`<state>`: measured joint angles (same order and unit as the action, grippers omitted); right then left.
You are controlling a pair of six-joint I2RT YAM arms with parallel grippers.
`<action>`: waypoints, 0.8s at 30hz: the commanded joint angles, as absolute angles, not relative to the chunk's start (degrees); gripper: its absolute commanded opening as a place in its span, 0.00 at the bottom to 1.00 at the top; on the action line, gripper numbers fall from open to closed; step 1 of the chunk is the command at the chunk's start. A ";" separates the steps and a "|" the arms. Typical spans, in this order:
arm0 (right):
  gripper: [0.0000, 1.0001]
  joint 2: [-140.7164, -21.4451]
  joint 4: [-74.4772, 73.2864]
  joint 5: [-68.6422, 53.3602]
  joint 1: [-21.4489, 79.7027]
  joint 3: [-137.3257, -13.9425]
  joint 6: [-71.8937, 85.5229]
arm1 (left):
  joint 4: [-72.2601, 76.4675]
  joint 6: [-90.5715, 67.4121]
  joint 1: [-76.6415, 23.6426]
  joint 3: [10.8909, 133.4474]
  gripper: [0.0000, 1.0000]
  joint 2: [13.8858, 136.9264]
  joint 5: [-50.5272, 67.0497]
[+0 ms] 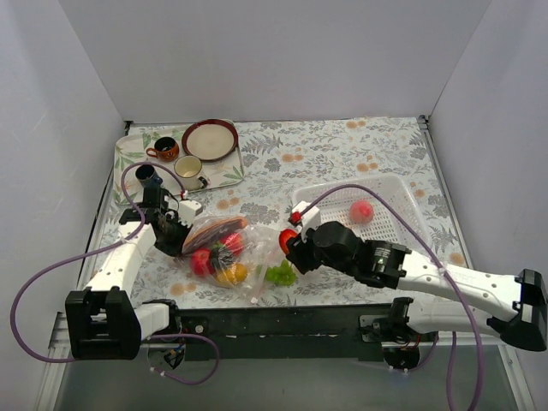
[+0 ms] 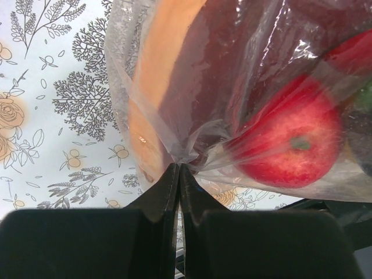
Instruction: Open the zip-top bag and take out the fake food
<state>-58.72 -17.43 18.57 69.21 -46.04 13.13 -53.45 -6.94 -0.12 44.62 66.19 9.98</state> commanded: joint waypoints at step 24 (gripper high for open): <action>0.01 -51.94 -22.15 43.42 47.64 -66.72 3.07 | -51.86 -8.00 -0.09 45.09 0.00 66.18 12.83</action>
<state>-51.96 -23.94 39.35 50.19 -66.96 3.57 -53.10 -7.70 -0.12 44.73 66.67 10.70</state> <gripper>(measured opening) 0.600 0.010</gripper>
